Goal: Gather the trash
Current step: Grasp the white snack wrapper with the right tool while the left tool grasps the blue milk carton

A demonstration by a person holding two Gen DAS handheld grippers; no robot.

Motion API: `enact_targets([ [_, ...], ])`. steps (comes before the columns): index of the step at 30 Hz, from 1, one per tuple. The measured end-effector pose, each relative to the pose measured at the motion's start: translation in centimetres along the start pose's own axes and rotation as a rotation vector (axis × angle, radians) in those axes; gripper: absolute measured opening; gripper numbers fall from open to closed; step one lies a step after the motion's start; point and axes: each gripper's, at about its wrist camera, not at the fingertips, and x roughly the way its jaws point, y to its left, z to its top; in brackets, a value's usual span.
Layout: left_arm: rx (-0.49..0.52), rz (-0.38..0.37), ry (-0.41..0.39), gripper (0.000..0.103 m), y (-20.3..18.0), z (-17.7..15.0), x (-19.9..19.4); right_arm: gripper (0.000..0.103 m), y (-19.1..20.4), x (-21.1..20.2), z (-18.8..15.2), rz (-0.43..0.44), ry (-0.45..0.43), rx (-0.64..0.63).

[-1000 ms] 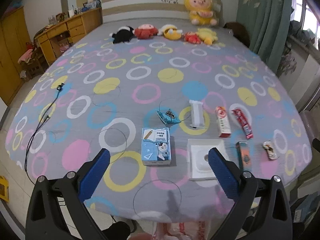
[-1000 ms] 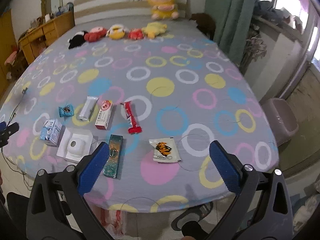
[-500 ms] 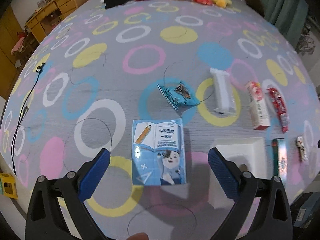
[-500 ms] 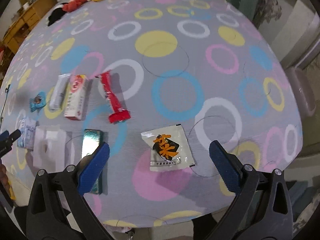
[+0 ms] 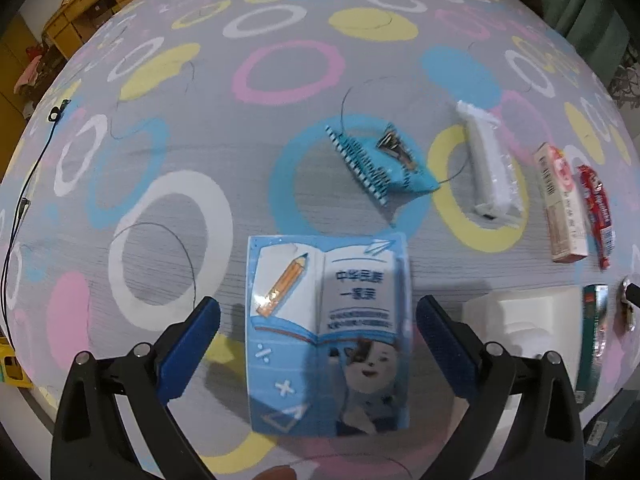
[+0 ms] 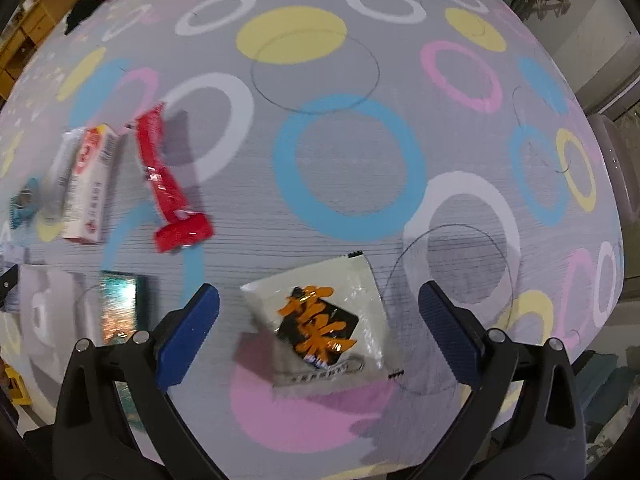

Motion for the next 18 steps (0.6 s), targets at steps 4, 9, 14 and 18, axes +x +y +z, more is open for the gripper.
enact_targets([
  [4,-0.010,-0.012,0.024,0.096,0.2,-0.1,1.3,0.098,0.2,2.2,0.1,0.005,0.058,-0.005],
  [9,-0.010,-0.024,0.014,0.096,0.3,-0.2,1.6,0.098,0.1,2.6,0.1,0.020,0.059,0.002],
  [14,-0.013,-0.025,0.011,0.096,-0.2,-0.3,1.5,0.097,-0.2,2.8,-0.7,0.030,0.058,-0.037],
  [18,-0.019,-0.026,-0.003,0.091,0.1,-1.6,1.4,0.069,-0.3,2.8,-1.3,0.031,0.020,-0.032],
])
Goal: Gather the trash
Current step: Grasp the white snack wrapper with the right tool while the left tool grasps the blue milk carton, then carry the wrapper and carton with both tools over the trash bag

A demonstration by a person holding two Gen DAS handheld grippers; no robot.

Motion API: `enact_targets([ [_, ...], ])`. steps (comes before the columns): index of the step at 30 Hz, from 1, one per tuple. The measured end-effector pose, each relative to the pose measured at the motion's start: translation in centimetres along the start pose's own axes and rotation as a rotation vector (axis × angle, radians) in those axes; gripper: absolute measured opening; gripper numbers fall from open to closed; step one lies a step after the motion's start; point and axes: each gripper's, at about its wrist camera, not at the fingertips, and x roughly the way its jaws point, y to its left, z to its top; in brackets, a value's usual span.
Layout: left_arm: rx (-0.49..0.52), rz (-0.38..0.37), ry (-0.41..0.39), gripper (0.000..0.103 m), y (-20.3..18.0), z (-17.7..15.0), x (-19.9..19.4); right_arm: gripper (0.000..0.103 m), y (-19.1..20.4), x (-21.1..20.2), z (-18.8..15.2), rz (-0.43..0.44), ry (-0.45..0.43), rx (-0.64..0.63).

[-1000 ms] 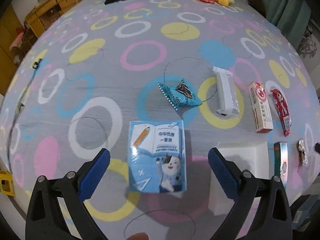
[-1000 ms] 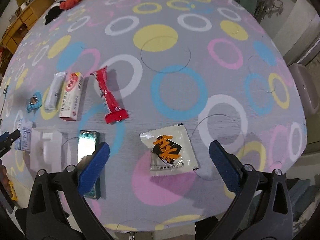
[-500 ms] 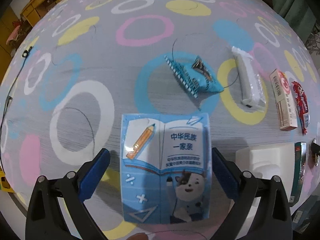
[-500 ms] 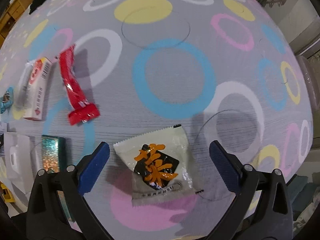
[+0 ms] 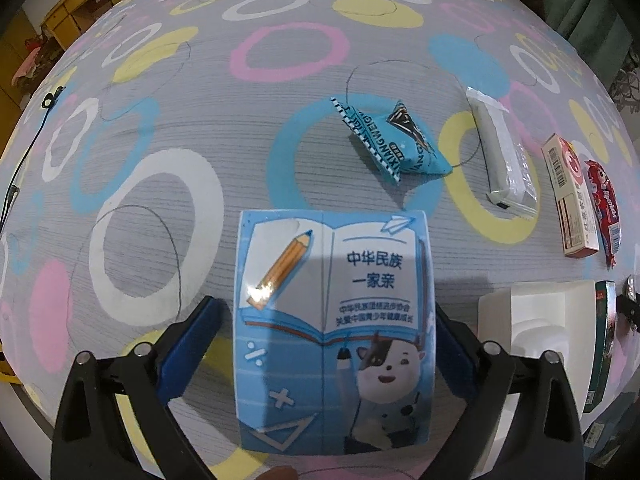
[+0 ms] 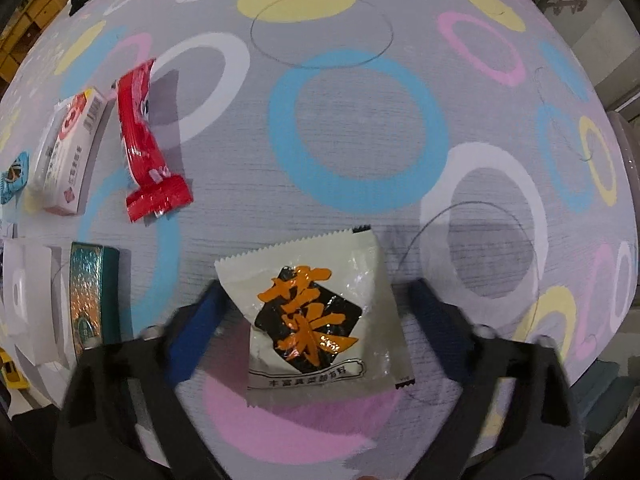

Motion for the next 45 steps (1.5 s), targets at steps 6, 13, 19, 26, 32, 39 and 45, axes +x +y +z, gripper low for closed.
enact_targets([
  [6,0.005,-0.014,-0.002,0.063,-0.6,0.0,-1.0,0.016,1.1,-0.6,0.2,-0.025,-0.003,-0.051],
  [13,-0.023,-0.034,-0.016,0.063,-0.3,-0.3,-1.7,0.011,1.9,-1.1,0.0,-0.042,-0.028,-0.035],
  [19,-0.015,-0.045,-0.067,0.063,0.4,0.0,-4.5,0.011,2.1,-2.8,-0.9,-0.030,-0.053,-0.029],
  [26,-0.012,-0.064,-0.113,0.063,0.5,-0.7,-8.5,0.011,2.1,-7.6,-2.5,0.008,-0.114,-0.037],
  [32,0.005,-0.075,-0.167,0.063,0.2,-2.3,-12.2,0.011,2.2,-12.0,-4.4,0.037,-0.173,-0.062],
  [39,0.027,-0.095,-0.215,0.063,-0.7,-4.8,-16.2,0.011,0.7,-16.4,-6.4,0.085,-0.245,-0.053],
  [45,0.057,-0.103,-0.271,0.063,-1.5,-7.5,-19.8,0.011,0.6,-19.8,-9.2,0.119,-0.306,-0.052],
])
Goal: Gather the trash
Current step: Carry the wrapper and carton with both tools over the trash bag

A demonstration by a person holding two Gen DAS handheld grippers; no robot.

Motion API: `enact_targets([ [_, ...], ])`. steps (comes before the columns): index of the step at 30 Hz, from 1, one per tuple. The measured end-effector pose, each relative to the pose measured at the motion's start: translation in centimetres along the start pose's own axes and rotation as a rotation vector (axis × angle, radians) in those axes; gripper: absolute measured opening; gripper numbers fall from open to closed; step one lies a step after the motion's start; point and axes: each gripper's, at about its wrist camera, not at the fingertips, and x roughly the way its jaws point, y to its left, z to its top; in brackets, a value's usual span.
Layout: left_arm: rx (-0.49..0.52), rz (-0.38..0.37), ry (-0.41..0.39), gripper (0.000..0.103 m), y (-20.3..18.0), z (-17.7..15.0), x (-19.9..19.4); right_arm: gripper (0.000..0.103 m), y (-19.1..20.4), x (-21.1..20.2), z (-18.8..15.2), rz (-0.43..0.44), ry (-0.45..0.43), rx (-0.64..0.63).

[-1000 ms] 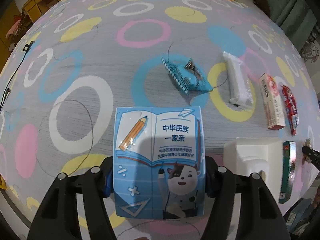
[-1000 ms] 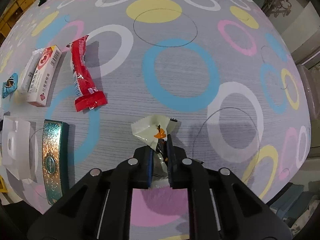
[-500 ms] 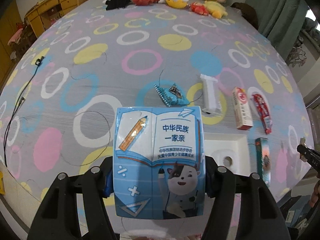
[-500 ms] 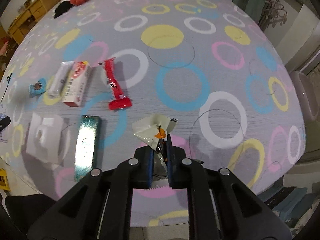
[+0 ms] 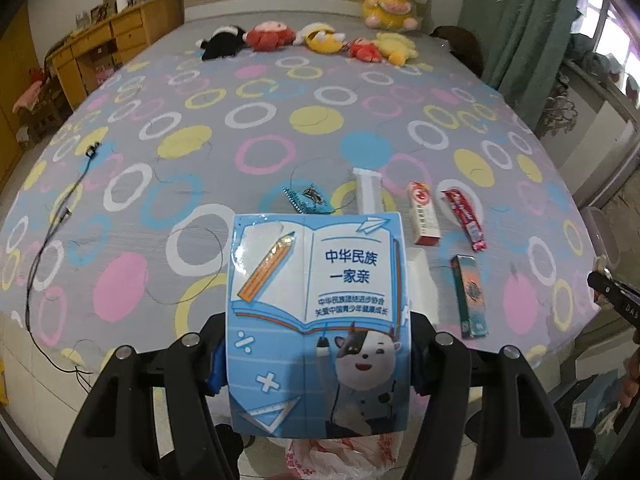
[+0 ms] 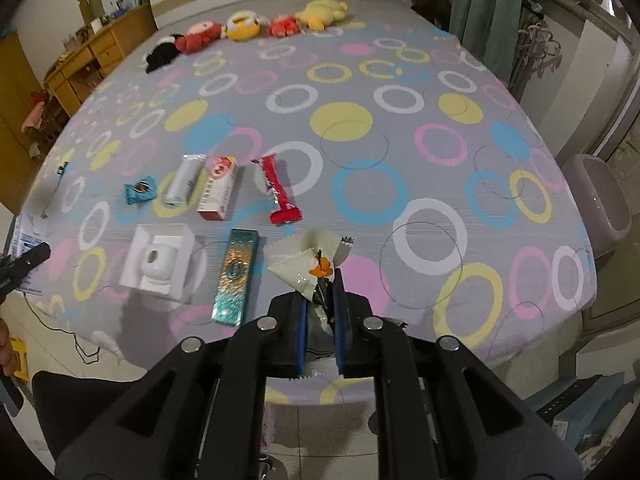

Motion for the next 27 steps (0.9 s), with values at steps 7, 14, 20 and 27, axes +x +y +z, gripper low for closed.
enact_targets([
  [7,0.041,-0.010,-0.077,0.063,-1.6,-2.7,-4.7,0.011,1.2,-4.1,-2.9,0.010,-0.064,-0.043],
  [14,0.069,-0.035,-0.134,0.063,-3.0,-6.0,-8.1,0.011,3.2,-8.3,-6.1,0.041,-0.144,-0.058],
  [20,0.086,-0.040,-0.163,0.063,-3.4,-9.8,-10.0,0.011,5.8,-10.5,-10.0,0.070,-0.194,-0.084],
  [27,0.082,-0.053,-0.126,0.063,-3.1,-13.9,-9.5,0.011,8.5,-10.7,-14.3,0.100,-0.206,-0.091],
])
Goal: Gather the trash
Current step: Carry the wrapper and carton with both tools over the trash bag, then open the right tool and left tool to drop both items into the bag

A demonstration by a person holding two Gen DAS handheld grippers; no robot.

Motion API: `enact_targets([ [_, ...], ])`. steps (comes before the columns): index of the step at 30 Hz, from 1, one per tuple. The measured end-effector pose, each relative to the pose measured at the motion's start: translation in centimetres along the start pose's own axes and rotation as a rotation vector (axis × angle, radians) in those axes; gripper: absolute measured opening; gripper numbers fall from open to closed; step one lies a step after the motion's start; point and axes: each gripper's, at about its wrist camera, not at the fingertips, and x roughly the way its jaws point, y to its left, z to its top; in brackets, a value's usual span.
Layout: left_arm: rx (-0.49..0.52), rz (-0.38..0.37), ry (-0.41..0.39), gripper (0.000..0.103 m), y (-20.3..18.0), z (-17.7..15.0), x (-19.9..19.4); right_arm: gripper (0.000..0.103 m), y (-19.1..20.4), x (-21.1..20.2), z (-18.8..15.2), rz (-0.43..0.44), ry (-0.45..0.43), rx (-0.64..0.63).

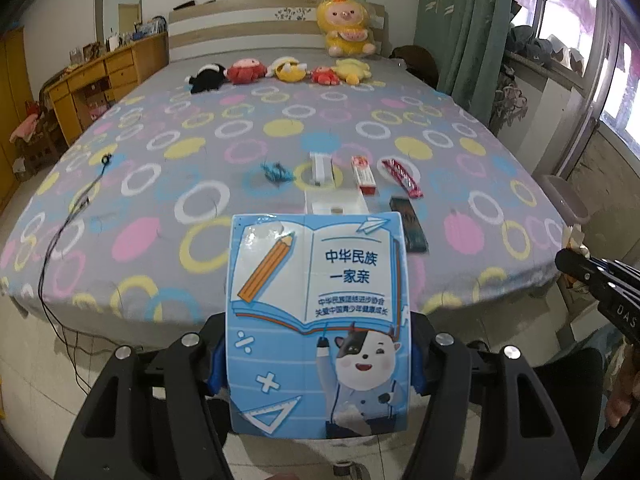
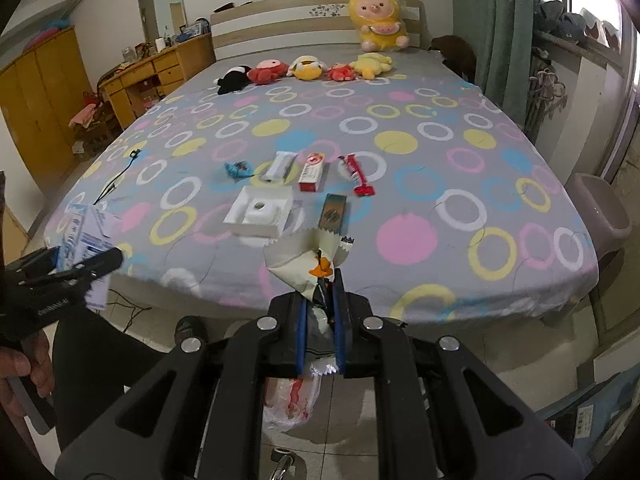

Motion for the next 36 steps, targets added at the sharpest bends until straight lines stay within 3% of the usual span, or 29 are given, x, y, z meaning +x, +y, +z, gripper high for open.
enact_targets([
  [8,0.001,-0.021,0.096,0.063,-0.3,-4.6,3.1,0.011,3.3,2.2,-3.8,0.050,0.053,-0.032],
  [20,-0.006,-0.012,0.268,0.063,-0.1,-10.6,11.1,0.011,5.7,9.8,-8.6,0.089,0.165,-0.068],
  [36,-0.027,0.010,0.398,0.063,0.6,-15.2,17.7,0.011,6.2,17.6,-11.6,0.135,0.259,-0.043],
])
